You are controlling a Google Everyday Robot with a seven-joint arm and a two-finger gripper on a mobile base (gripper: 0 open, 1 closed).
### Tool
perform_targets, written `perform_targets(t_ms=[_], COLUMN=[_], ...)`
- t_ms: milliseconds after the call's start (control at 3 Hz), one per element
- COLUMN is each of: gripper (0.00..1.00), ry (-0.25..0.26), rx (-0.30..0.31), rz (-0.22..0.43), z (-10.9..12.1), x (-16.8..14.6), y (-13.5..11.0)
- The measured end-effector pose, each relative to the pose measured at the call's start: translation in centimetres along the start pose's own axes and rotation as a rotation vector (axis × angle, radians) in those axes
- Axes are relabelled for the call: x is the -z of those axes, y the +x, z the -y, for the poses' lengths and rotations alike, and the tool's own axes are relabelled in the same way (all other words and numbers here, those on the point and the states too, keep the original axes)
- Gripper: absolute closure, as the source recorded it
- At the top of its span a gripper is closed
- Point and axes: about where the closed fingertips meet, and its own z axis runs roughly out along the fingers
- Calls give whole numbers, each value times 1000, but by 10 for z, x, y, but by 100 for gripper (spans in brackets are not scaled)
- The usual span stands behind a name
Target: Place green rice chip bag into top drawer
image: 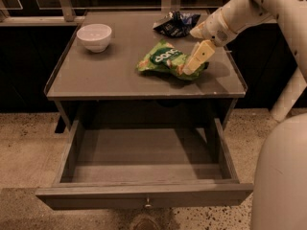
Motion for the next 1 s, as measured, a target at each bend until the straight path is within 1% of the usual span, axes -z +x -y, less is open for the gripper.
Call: perform_targets(t_ms=[333,667,1000], gripper=[0,19,42], ry=[-6,-7,-7], rx=[-27,-27,-27], rz=[-22,-22,-22], z=[2,2,2], x=[-11,-12,-12], y=[14,14,14])
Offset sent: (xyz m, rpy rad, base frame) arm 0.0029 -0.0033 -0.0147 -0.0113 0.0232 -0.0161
